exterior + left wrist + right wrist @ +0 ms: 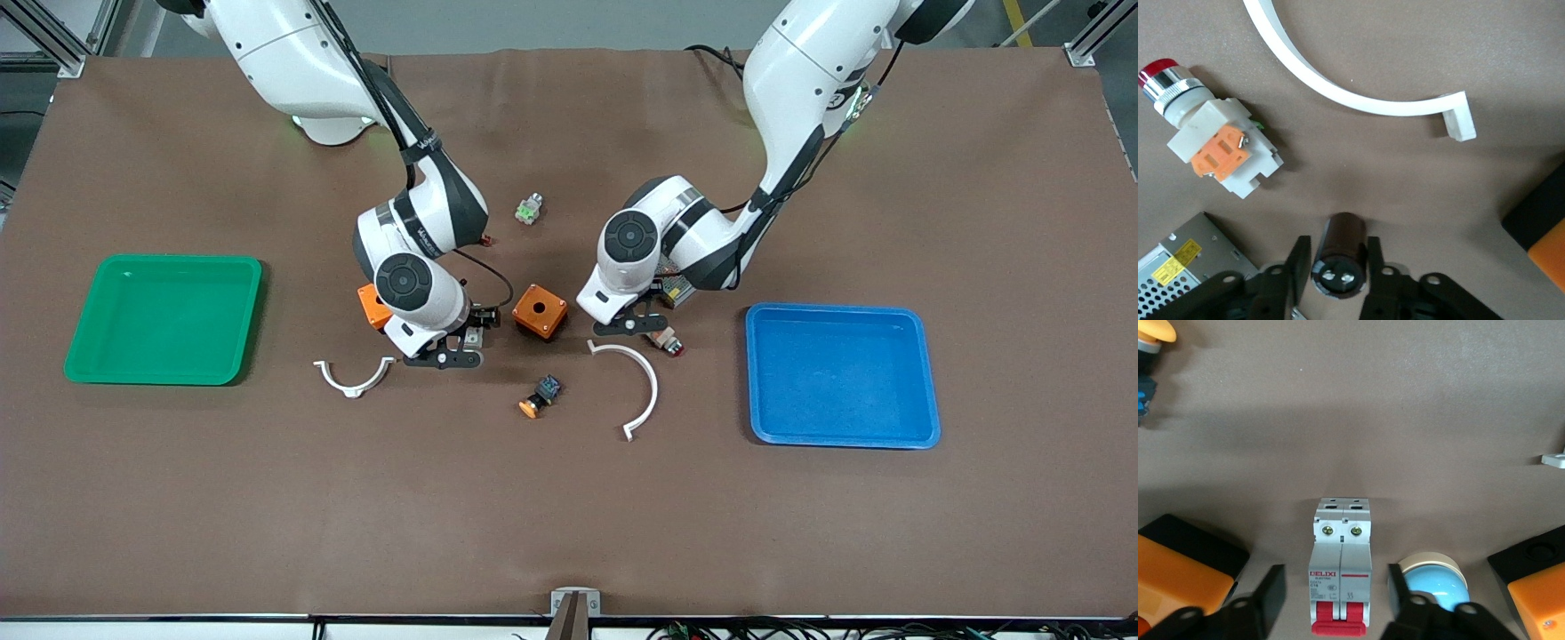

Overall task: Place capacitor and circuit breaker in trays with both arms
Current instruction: 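Carry the capacitor to the blue tray while the right gripper carries the breaker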

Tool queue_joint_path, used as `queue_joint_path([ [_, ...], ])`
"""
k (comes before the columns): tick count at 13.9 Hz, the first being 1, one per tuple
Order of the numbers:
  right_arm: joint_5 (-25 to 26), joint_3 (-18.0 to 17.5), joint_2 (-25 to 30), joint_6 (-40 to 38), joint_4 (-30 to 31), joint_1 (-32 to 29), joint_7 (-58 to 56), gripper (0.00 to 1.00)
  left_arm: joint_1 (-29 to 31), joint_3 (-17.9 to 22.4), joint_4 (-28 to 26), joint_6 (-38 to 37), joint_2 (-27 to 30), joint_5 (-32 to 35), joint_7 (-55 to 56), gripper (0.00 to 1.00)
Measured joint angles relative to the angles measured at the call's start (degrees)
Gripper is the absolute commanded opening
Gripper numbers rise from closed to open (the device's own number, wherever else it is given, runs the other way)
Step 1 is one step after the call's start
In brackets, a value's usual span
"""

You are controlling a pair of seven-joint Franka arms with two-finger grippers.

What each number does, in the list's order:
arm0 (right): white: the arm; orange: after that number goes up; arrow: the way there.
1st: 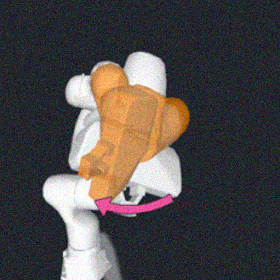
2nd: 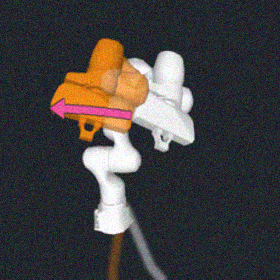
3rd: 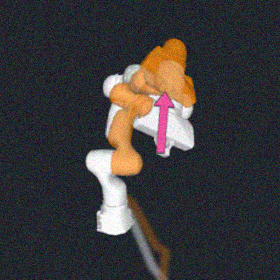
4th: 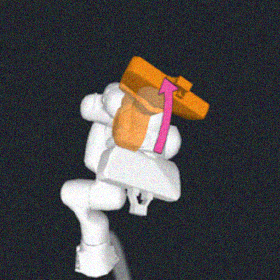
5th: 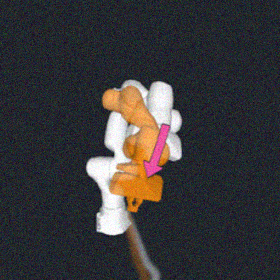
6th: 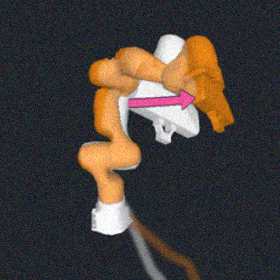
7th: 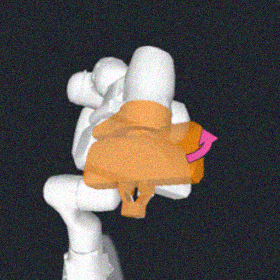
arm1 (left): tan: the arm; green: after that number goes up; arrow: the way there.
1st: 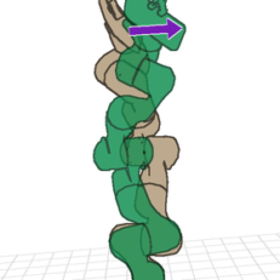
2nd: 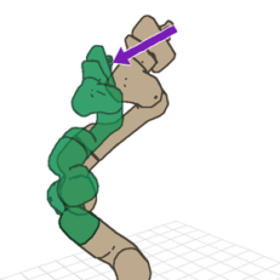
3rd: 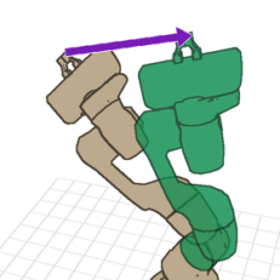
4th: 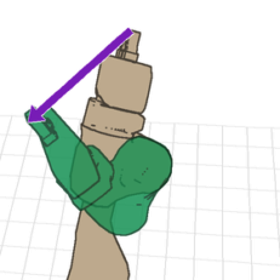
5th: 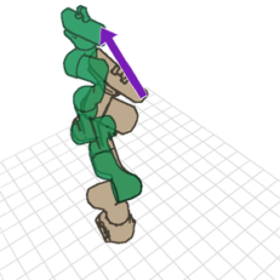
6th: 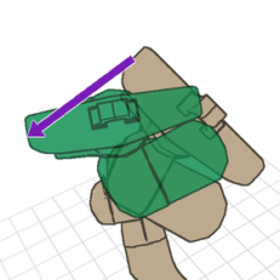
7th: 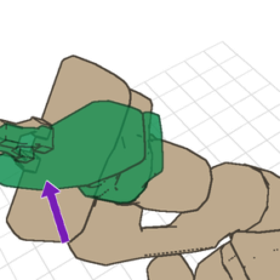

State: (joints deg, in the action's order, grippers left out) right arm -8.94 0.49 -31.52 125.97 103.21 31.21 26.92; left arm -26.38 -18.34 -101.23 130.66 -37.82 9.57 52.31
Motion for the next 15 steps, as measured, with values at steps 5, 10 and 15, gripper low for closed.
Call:
queue_joint_path([
  [5, 0.0, 0.0, 0.0, 0.0, 0.0, 0.0, 0.0, 0.18, 0.3, 0.2, 0.7, -0.1, 0.5, 0.3, 0.0, 0.0],
  [10, -0.1, 1.0, 1.4, -6.4, -1.9, -0.2, 0.1, 0.18, 4.2, 0.6, 4.0, -8.9, 8.3, 1.7, -2.4, 0.0],
  [15, 0.6, 1.9, 13.9, -27.6, -7.4, -9.1, -1.4, 0.18, 14.4, 0.7, 3.3, -15.7, 16.0, 1.8, -15.4, 0.0],
])
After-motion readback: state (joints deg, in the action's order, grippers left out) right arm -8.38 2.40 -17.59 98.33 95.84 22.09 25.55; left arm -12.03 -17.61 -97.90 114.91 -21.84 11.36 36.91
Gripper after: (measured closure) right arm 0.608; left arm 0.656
